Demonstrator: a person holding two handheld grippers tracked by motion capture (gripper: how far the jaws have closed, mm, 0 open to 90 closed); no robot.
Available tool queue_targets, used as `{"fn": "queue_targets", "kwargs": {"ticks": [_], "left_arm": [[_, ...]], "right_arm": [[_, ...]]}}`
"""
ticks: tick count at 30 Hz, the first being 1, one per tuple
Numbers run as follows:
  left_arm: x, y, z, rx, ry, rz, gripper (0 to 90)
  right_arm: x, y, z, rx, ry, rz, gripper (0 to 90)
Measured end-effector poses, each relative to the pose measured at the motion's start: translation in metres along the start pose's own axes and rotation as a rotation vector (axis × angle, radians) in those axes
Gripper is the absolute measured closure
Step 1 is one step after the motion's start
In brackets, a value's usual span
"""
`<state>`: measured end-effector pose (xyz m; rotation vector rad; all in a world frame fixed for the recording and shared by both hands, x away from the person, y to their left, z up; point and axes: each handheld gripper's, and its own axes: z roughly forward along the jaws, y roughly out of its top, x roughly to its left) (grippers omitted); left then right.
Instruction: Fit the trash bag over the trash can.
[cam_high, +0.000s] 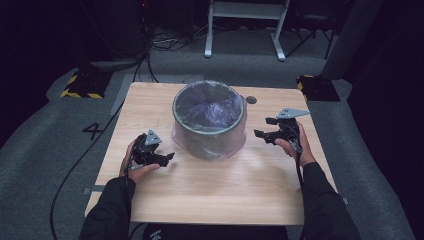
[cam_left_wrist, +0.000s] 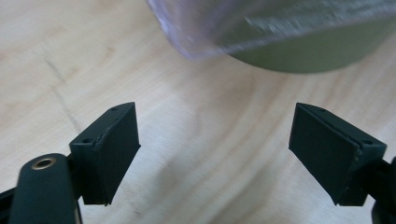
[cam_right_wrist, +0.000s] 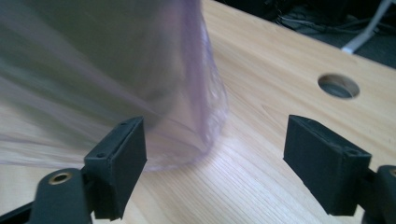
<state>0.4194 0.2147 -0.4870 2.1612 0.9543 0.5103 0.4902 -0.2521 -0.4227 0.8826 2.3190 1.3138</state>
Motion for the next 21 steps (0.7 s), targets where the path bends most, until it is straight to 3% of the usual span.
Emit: {"fn": "queue_targets", "kwargs": {"ticks": [3,7,13,17,21], "left_arm": [[-0.007,-0.003,0.002,0.026,0.005,0.017,15.8],[-0.011,-0.005,0.004,0.051,-0.072,0.003,15.8],[-0.019,-0.011,0.005,0.055,-0.05,0.027,15.5],[-0.017,-0.014,0.003,0.068,-0.082,0.005,15.4],[-0.016,-0.019,0.002,0.039,-0.086,-0.015,15.2]], "right_arm": [[0.008,0.014,-0.01,-0.025,-0.009,-0.033,21.9],[0.017,0.032,-0.022,-0.075,0.009,-0.054,20.9],[0.026,0.054,-0.026,-0.088,-0.004,-0.098,20.9],[0.033,0.067,-0.029,-0.103,0.0,-0.113,20.8],[0.039,0.078,-0.031,-0.104,-0.006,-0.145,20.6]]}}
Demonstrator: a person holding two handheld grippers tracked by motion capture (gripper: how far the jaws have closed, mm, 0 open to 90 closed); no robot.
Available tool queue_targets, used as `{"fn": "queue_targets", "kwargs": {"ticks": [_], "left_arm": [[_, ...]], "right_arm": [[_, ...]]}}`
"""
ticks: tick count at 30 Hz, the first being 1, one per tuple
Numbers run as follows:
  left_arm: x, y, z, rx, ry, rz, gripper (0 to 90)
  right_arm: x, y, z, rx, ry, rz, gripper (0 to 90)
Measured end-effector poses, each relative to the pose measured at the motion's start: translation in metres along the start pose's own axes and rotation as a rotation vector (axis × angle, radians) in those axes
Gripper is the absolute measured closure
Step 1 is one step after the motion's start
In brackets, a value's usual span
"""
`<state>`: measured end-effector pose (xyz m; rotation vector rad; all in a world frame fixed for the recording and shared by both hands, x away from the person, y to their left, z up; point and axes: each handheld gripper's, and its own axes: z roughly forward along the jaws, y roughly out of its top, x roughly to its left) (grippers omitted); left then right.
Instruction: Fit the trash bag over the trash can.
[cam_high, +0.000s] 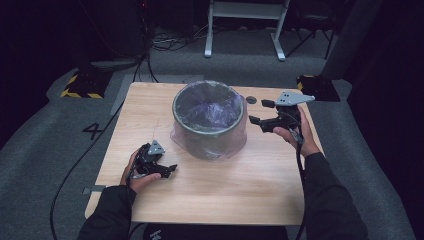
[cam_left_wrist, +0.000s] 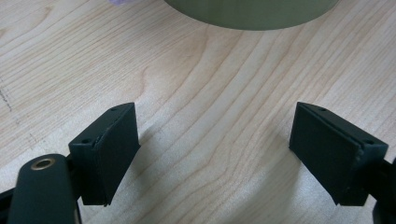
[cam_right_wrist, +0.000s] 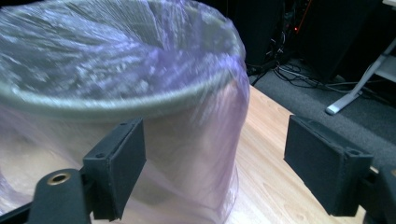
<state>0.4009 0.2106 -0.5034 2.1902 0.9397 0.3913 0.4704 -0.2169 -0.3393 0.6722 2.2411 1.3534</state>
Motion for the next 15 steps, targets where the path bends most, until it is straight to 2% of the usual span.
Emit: {"fn": "queue_targets", "kwargs": {"ticks": [10,15], "left_arm": [[0.0,-0.001,-0.001,0.003,0.003,-0.009,14.8],[0.0,-0.001,-0.001,0.002,0.0,-0.009,14.6]], "right_arm": [[0.009,0.033,0.001,-0.015,0.0,-0.065,21.0],[0.01,0.045,0.007,-0.02,0.012,-0.064,20.5]]}}
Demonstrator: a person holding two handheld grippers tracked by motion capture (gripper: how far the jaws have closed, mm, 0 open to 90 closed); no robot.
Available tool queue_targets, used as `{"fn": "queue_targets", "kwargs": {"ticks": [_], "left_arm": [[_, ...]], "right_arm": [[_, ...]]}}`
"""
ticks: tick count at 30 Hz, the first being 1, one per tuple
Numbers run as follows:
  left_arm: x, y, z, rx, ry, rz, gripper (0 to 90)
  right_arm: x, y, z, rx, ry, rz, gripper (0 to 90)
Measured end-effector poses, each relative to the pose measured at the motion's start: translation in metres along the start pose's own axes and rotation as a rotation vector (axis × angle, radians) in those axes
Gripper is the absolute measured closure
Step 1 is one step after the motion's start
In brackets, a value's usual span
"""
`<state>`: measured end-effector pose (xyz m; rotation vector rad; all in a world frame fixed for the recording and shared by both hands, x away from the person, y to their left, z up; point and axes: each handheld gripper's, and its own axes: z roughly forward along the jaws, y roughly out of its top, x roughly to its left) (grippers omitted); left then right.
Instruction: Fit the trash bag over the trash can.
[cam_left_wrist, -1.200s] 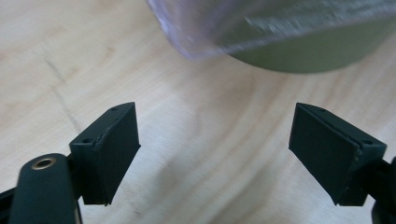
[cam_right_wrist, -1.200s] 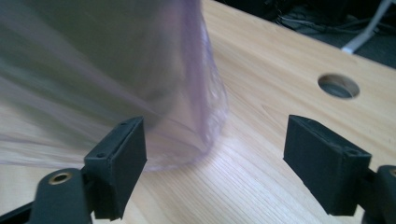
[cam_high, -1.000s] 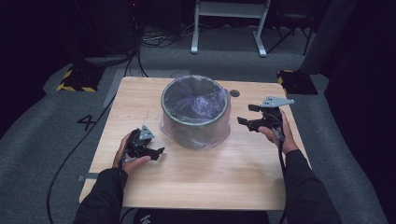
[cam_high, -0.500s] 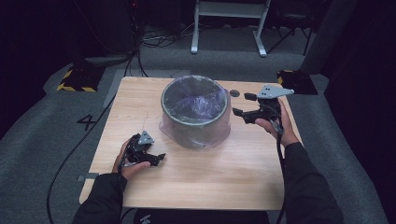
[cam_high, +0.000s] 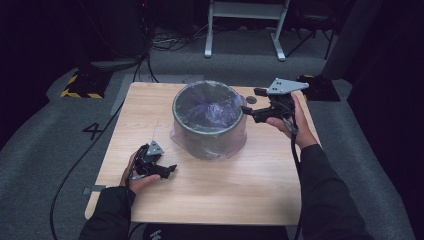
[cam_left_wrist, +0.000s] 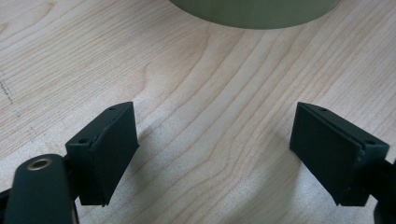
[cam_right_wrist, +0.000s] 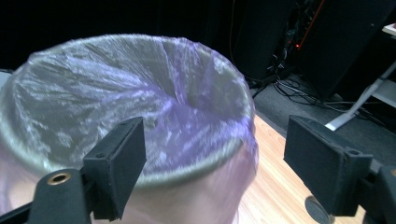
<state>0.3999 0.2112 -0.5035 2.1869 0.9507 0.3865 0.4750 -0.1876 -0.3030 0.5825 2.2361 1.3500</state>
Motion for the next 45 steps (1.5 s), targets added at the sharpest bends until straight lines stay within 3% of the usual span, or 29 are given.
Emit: {"fn": "queue_targets", "kwargs": {"ticks": [15,25,34,38,41,45], "left_arm": [[-0.002,-0.001,-0.001,-0.002,0.01,-0.003,15.0],[-0.002,-0.002,-0.002,-0.002,0.01,-0.006,15.0],[-0.002,-0.002,-0.002,-0.002,0.011,-0.007,15.0],[-0.002,-0.002,-0.002,-0.002,0.011,-0.008,15.0],[-0.002,-0.002,-0.002,-0.002,0.011,-0.008,15.0],[-0.002,-0.002,-0.002,-0.002,0.011,-0.007,15.0]], "right_arm": [[0.002,0.015,0.02,0.033,-0.001,-0.027,20.0],[-0.001,0.022,0.029,0.015,0.005,0.016,20.2],[0.002,0.025,0.044,0.047,0.002,0.005,20.1],[0.003,0.024,0.051,0.053,0.02,0.008,20.2],[0.006,0.025,0.057,0.074,0.015,-0.016,20.5],[0.007,0.025,0.064,0.083,0.047,-0.01,21.5]]}}
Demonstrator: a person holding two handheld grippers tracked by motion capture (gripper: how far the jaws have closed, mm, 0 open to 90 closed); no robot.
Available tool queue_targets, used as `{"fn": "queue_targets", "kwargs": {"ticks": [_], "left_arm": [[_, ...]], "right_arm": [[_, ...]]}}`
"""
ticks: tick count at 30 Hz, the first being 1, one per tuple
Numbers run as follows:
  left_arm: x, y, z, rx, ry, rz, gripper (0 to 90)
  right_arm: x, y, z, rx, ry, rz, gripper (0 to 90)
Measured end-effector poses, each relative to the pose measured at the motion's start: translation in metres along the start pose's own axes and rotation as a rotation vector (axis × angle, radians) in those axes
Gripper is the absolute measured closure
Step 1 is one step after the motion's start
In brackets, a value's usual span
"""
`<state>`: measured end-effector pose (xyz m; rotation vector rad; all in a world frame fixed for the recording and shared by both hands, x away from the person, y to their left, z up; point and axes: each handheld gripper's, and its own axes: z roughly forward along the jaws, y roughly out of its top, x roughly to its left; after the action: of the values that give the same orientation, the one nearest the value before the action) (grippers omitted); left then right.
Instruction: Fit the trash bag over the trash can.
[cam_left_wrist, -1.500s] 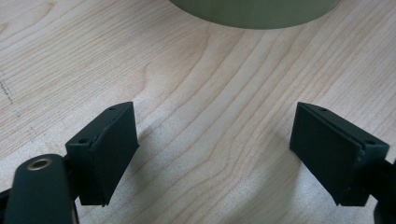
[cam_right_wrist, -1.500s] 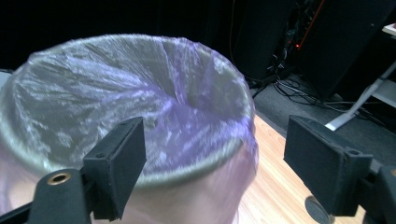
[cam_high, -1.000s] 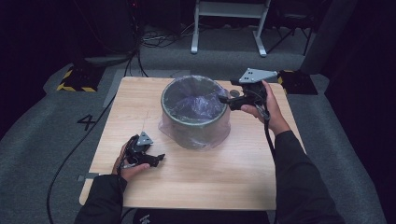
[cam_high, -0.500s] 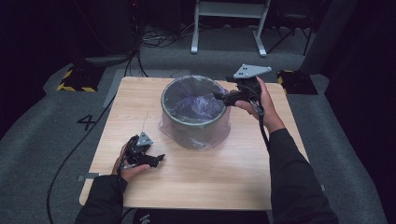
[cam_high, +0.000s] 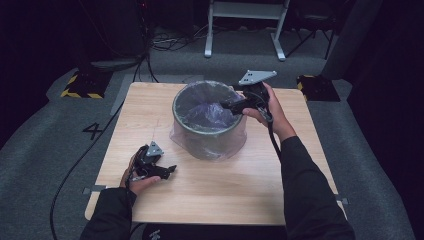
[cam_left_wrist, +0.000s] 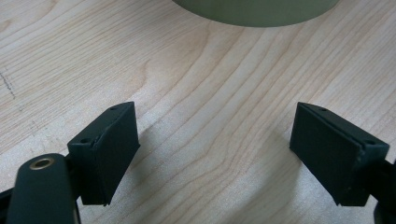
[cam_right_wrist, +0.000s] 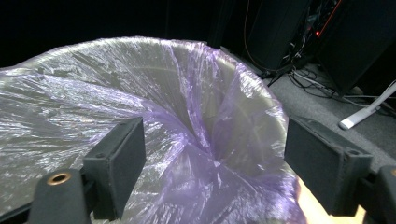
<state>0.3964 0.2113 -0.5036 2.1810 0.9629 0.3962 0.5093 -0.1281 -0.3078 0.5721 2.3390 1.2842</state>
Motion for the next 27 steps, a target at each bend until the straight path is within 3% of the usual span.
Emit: {"fn": "queue_targets", "kwargs": {"ticks": [5,18,27], "left_arm": [[0.0,0.0,0.0,0.0,0.0,0.0,15.0],[0.0,0.0,0.0,0.0,0.0,0.0,15.0],[0.0,0.0,0.0,0.0,0.0,-0.001,15.0]], "right_arm": [[0.004,0.001,0.007,0.024,0.033,-0.017,22.4],[0.009,-0.002,0.024,0.135,0.045,-0.053,27.3],[0.012,0.0,0.028,0.157,0.061,-0.07,26.6]]}}
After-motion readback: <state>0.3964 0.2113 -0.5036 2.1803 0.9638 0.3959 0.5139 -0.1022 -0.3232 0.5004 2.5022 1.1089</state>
